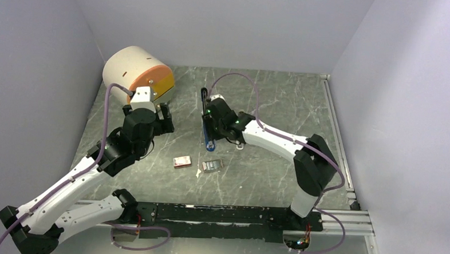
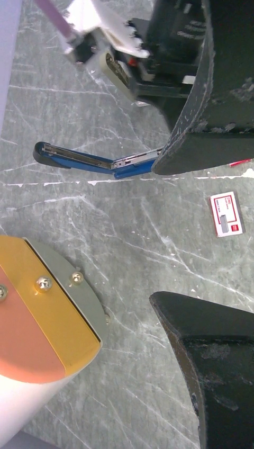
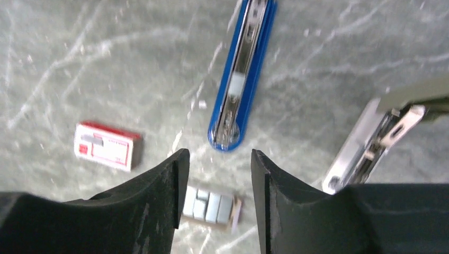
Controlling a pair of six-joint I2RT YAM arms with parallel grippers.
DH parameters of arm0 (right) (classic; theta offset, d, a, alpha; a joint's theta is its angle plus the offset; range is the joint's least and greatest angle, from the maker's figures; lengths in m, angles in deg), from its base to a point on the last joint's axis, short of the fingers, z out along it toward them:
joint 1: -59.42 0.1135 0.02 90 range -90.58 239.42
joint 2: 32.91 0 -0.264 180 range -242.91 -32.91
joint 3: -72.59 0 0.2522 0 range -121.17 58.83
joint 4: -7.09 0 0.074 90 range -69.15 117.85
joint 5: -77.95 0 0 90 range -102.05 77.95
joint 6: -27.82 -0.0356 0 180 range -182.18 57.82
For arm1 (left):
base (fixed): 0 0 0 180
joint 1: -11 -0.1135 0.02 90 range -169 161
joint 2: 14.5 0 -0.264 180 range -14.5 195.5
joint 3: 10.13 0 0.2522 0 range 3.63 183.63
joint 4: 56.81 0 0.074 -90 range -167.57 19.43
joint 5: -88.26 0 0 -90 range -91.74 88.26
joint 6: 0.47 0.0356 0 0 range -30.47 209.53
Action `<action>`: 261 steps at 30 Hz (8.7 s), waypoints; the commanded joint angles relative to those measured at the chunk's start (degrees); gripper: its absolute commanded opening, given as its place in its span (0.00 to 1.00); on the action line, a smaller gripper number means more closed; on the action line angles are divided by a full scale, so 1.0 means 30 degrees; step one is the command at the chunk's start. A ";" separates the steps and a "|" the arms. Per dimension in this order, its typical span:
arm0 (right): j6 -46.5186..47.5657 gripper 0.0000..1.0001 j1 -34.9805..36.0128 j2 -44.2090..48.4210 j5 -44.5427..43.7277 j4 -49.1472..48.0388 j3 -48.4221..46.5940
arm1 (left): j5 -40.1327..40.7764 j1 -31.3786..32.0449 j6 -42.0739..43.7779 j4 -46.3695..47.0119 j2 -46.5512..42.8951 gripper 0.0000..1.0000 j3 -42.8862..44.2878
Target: Load the staples into the stapler
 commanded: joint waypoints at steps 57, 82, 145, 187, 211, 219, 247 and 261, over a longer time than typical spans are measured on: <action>-0.5272 0.31 0.3742 -0.1876 -0.1566 0.2937 0.1821 | -0.1033 -0.0085 -0.0287 0.0180 -0.0497 0.85 -0.0423; -0.4650 0.19 0.3276 0.0168 -0.3142 0.3224 0.1265 | -0.0916 -0.0091 -0.0283 0.0136 -0.0610 0.85 -0.0430; -0.2987 0.23 -0.0929 -0.2409 -0.1514 0.4742 0.1954 | -0.0887 -0.0091 -0.0261 0.0034 -0.0750 0.85 -0.0453; -0.3185 0.24 -0.4437 0.1026 -0.2706 0.0735 0.3485 | -0.0801 -0.0096 -0.0261 0.0122 -0.0212 0.85 -0.0394; -0.3145 0.24 -0.4440 0.0818 -0.2303 0.0218 0.3718 | -0.0770 -0.0111 -0.0231 0.0092 -0.0167 0.85 -0.0364; -0.3293 0.24 -0.4418 0.1357 -0.2490 0.0388 0.3651 | -0.0726 -0.0110 -0.0232 0.0078 -0.0268 0.85 -0.0394; -0.2824 0.23 -0.4398 0.0603 -0.2499 0.0173 0.3950 | -0.0682 -0.0099 -0.0261 0.0015 -0.0230 0.85 -0.0401; -0.2721 0.23 -0.4415 0.0891 -0.2170 -0.0236 0.4097 | -0.0682 -0.0098 -0.0261 0.0026 -0.0236 0.85 -0.0394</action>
